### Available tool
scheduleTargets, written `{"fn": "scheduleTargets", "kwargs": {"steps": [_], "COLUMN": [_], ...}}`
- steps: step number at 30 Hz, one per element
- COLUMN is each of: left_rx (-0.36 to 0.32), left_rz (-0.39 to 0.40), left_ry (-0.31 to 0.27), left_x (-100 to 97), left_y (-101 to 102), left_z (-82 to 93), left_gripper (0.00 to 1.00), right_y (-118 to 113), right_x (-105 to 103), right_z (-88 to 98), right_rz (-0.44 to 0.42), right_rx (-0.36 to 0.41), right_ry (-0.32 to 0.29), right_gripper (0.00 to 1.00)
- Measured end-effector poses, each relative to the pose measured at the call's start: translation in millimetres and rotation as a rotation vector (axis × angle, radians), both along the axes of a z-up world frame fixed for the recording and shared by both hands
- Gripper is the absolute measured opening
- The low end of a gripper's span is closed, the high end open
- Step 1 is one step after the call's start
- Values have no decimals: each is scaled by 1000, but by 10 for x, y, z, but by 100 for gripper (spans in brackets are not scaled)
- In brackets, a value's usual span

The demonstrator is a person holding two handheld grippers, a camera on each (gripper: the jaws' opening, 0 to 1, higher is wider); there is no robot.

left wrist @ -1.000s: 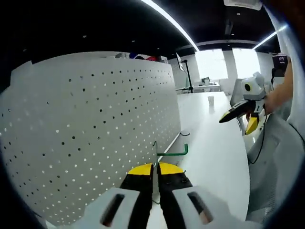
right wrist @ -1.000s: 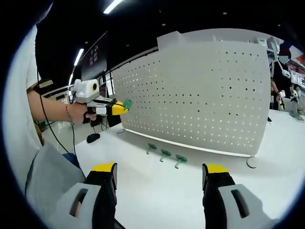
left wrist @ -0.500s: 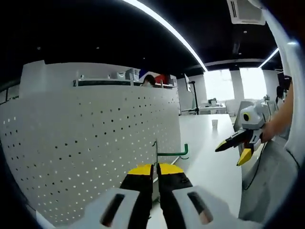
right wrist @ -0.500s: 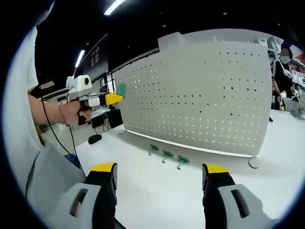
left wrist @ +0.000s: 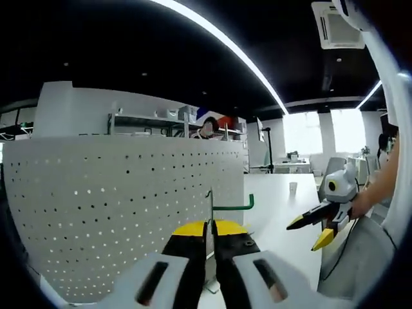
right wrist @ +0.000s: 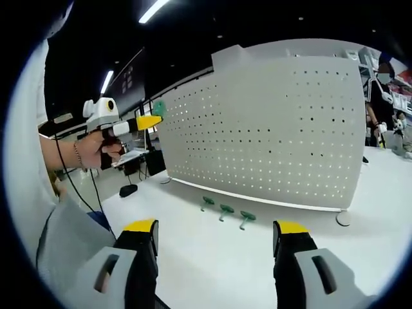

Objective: Insert the hook assembly into the mounting plate slot until the hook locks in place.

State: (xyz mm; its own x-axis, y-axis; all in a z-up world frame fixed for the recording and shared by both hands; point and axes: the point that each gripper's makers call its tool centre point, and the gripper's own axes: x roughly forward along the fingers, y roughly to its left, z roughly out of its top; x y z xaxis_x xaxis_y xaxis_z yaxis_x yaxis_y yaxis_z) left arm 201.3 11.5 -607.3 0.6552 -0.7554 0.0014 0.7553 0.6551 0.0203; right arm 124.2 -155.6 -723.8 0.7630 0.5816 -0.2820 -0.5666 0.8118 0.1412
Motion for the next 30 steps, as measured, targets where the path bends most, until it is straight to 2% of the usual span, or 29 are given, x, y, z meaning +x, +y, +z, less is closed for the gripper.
{"fn": "scheduleTargets", "kwargs": {"steps": [6,17,24,28,30], "left_rx": [10,-15,-11,-16,-16], "left_rz": [-23,-2,3,4,6], "left_ry": [-4,23,28,33,33], "left_x": [-14,6,-1,-3,1], "left_y": [-57,14,21,24,28], "left_z": [0,-50,-86,-97,-99], "left_gripper": [3,3,3,3,3], "right_y": [3,-15,46,96,106], "right_x": [10,36,47,36,37], "right_z": [19,135,560,710,773], "right_rz": [-1,-4,12,33,37], "right_rx": [2,9,99,123,154], "right_ry": [-2,-42,-190,-231,-233], "right_gripper": [69,69,68,68,67]}}
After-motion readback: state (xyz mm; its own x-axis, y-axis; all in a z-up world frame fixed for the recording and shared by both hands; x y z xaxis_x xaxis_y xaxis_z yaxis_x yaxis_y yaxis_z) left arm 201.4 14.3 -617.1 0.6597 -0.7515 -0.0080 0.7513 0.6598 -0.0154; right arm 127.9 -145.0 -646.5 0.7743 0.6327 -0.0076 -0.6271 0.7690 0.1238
